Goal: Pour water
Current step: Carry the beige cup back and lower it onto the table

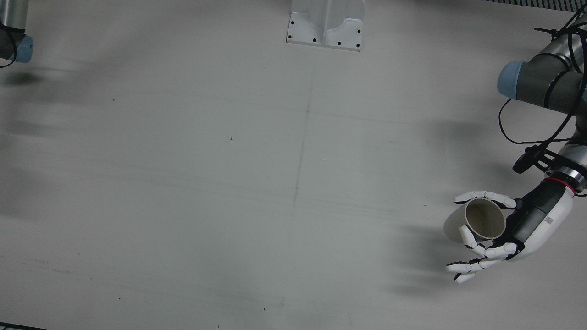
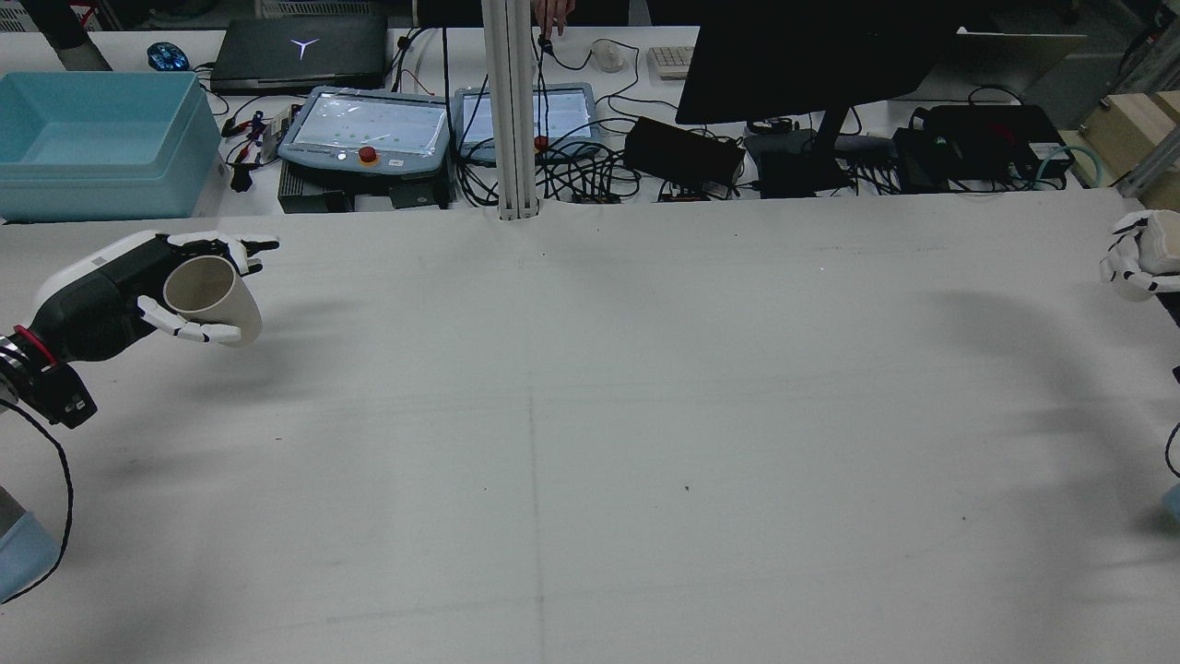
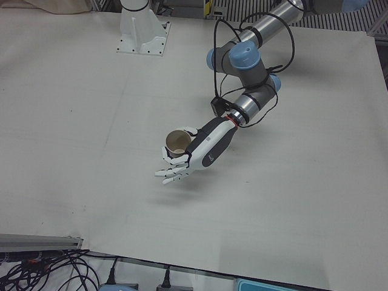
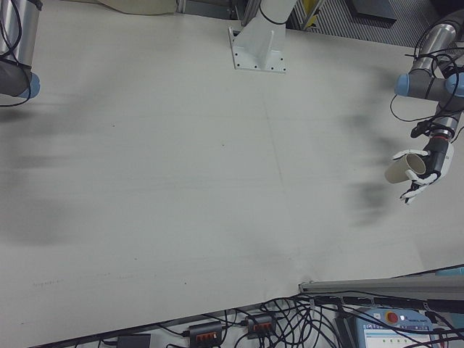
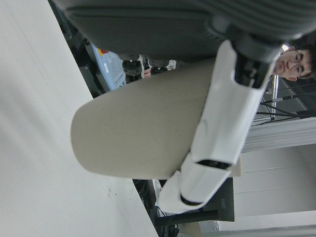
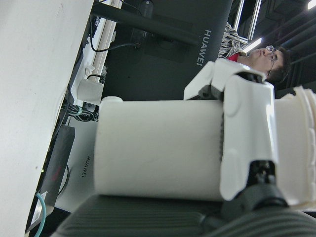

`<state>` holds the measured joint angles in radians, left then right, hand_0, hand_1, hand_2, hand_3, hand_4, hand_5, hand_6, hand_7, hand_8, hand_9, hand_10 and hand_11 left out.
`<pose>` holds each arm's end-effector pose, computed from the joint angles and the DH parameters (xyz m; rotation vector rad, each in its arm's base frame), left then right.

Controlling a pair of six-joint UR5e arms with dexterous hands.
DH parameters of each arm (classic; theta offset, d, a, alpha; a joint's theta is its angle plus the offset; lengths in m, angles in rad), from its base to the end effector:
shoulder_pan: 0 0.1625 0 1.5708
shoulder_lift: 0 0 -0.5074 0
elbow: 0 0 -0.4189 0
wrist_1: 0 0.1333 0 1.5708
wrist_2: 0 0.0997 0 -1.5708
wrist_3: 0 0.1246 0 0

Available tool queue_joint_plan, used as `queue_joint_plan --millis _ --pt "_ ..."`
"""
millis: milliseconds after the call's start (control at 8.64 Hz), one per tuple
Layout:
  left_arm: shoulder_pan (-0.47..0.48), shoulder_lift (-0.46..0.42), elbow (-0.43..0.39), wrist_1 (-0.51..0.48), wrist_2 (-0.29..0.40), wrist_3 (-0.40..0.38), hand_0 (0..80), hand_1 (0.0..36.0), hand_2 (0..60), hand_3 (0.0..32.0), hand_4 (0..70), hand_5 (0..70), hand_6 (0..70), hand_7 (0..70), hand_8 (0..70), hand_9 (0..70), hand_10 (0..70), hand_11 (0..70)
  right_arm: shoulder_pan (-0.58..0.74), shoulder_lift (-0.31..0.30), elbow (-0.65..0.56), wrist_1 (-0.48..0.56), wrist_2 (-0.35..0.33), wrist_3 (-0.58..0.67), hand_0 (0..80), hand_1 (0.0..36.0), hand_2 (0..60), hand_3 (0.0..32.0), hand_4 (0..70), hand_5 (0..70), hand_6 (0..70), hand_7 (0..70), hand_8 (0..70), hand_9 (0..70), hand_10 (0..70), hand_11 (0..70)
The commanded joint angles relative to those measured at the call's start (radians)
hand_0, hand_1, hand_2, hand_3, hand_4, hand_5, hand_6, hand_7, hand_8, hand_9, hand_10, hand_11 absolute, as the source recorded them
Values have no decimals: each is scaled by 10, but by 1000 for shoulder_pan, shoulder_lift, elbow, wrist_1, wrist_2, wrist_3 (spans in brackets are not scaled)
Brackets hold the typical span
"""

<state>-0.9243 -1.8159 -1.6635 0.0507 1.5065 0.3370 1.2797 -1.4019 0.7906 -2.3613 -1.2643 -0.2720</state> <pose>0.2883 -0.6166 0.5763 -0.2828 2.1508 -1.4618 0.0024 -0.5876 0.9814 0.2753 -2.2821 1.9455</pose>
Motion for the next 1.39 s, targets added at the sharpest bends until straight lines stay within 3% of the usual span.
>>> queue_joint_plan --millis 0,231,463,1042,1157,1273 --pt "-8 29 156 -155 -3 7 800 360 600 0 424 700 194 159 127 75 85 165 -10 3 7 1 8 1 622 313 600 0 407 319 700 700 700 700 582 700" --pt "-11 29 253 -222 -5 7 800 360 600 0 430 700 197 160 130 75 84 164 -13 1 22 0 6 10 624 312 600 0 399 314 700 700 700 700 557 700" --pt "-19 35 300 -264 -5 8 800 360 600 0 431 700 199 159 129 73 85 165 -13 1 35 -1 8 10 632 317 600 0 406 310 700 700 700 700 529 700" --pt "-18 43 337 -293 -3 50 800 360 600 0 427 700 202 158 131 74 83 162 -17 1 35 -1 8 8 643 321 600 0 428 309 700 700 700 700 503 700" --pt "-14 43 344 -295 -3 54 800 360 544 0 423 700 203 160 132 74 82 161 -17 3 35 -1 9 7 643 322 600 0 426 308 700 700 700 700 501 700" --pt "-14 43 366 -314 -5 59 800 360 394 0 415 700 204 161 131 74 81 160 -19 3 35 -1 10 7 643 320 600 0 425 308 700 700 700 700 501 700"
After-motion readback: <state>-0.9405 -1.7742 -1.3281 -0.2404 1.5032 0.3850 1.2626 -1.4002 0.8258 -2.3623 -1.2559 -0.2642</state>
